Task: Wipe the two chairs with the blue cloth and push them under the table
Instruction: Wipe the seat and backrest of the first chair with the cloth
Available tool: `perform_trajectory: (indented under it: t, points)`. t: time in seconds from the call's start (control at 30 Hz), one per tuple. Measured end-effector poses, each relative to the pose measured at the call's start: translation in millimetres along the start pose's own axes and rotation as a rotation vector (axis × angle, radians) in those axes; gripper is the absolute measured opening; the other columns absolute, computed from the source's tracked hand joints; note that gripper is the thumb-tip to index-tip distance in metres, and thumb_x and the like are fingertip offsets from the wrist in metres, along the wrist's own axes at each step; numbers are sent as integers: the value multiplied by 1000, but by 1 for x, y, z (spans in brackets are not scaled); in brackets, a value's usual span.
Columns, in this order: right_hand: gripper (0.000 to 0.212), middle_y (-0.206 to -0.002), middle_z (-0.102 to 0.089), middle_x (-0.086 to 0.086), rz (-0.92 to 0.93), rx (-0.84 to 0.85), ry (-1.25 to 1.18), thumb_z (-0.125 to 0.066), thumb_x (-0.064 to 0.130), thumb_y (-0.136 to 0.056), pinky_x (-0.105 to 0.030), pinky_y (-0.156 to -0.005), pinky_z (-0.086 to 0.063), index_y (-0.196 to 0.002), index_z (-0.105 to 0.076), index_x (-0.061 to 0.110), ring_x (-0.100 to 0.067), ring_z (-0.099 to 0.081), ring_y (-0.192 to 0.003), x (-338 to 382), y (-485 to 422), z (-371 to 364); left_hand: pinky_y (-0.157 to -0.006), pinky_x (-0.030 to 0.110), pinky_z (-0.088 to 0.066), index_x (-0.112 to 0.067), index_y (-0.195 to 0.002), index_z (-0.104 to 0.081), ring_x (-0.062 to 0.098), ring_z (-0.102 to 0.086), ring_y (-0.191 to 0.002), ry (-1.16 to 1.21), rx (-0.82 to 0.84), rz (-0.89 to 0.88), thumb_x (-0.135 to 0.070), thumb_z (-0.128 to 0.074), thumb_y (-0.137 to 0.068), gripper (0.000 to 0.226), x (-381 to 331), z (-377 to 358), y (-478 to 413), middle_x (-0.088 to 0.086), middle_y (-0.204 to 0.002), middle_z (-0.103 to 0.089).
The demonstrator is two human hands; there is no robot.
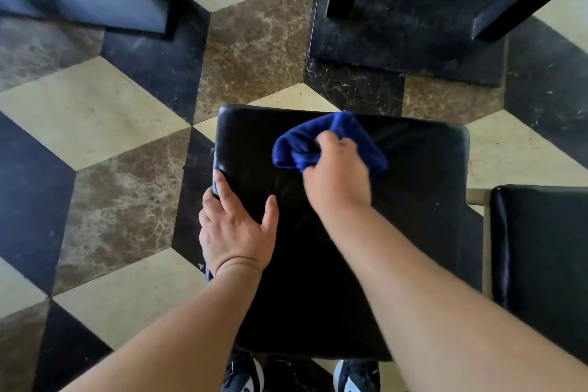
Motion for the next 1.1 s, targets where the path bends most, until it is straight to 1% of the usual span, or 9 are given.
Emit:
perform_trajectory:
  t: [0.07, 0.17, 0.23, 0.33, 0.47, 0.57, 0.7, 0.83, 1.1]
  points:
    - [42, -129, -55, -12, 90, 61, -8, -70, 25, -92, -44, -81, -52, -131, -54, 22, -38, -65, -109, 37, 8, -20, -108, 57, -42, -15, -168, -8, 42, -40, -139, 12, 36, 7, -75, -42, -88, 106, 1, -1, -1, 22, -162, -34]
    - [38, -127, -54, -13, 241, 146, -30, -67, 26, -94, -47, -80, -52, -128, -53, 20, -38, -63, -108, 76, 23, -43, -108, 58, -38, -1, -166, -19, 48, -36, -142, 11, 87, 15, -45, -33, -94, 86, 4, -2, -5, 27, -166, -27]
    - [37, -127, -54, -14, 301, 177, -13, -66, 27, -95, -44, -74, -50, -128, -52, 19, -36, -63, -106, 85, 28, -48, -108, 58, -38, 3, -163, -25, 50, -35, -144, 1, 98, 26, -36, -31, -94, 80, 6, -2, -6, 29, -167, -24]
    - [34, -128, -55, -12, 292, 194, -3, -65, 22, -97, -42, -68, -42, -129, -53, 21, -37, -62, -110, 69, 23, -41, -108, 61, -38, 1, -159, -31, 50, -37, -142, 46, 50, 22, -57, -26, -87, 92, 1, 1, -2, 30, -163, -31]
    - [42, -129, -55, -8, 193, 197, 4, -72, 23, -92, -40, -72, -49, -130, -54, 25, -34, -62, -111, 12, 14, -14, -110, 61, -41, -20, -167, -9, 44, -40, -140, 14, -11, -3, -81, -42, -86, 107, 2, -3, -1, 24, -159, -37]
    - [40, -124, -55, -2, 76, 155, -14, -70, 20, -90, -34, -64, -49, -126, -55, 28, -27, -63, -104, -45, 10, 15, -107, 61, -44, -25, -167, -6, 44, -41, -139, -3, -38, -13, -83, -40, -87, 103, 4, -6, -1, 23, -158, -37]
    - [42, -119, -63, -3, -62, 28, 20, -73, 21, -87, -34, -77, -46, -128, -60, 25, -26, -64, -105, -111, 7, 57, -107, 62, -45, -25, -166, -7, 44, -42, -139, 5, -46, -11, -83, -39, -88, 102, 3, -6, 1, 24, -159, -37]
    - [39, -117, -68, -7, -209, -77, 21, -75, 19, -87, -33, -80, -46, -124, -63, 21, -28, -65, -106, -159, 10, 88, -109, 61, -43, -24, -167, -4, 44, -39, -142, 8, -29, -5, -83, -37, -88, 104, 2, -5, 1, 23, -161, -34]
    - [42, -125, -64, -9, -281, -153, -40, -70, 15, -92, -35, -80, -46, -133, -58, 18, -28, -63, -109, -128, 18, 66, -108, 59, -45, -21, -167, -7, 43, -42, -140, 0, -27, -3, -81, -39, -89, 103, 2, -5, 1, 23, -160, -37]
Point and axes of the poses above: each hand's wrist, its own y-axis away from the middle knuckle, its own z-axis out of the back of the hand, x = y × z, the point moved 4 cm from there along -y, towards the middle knuckle
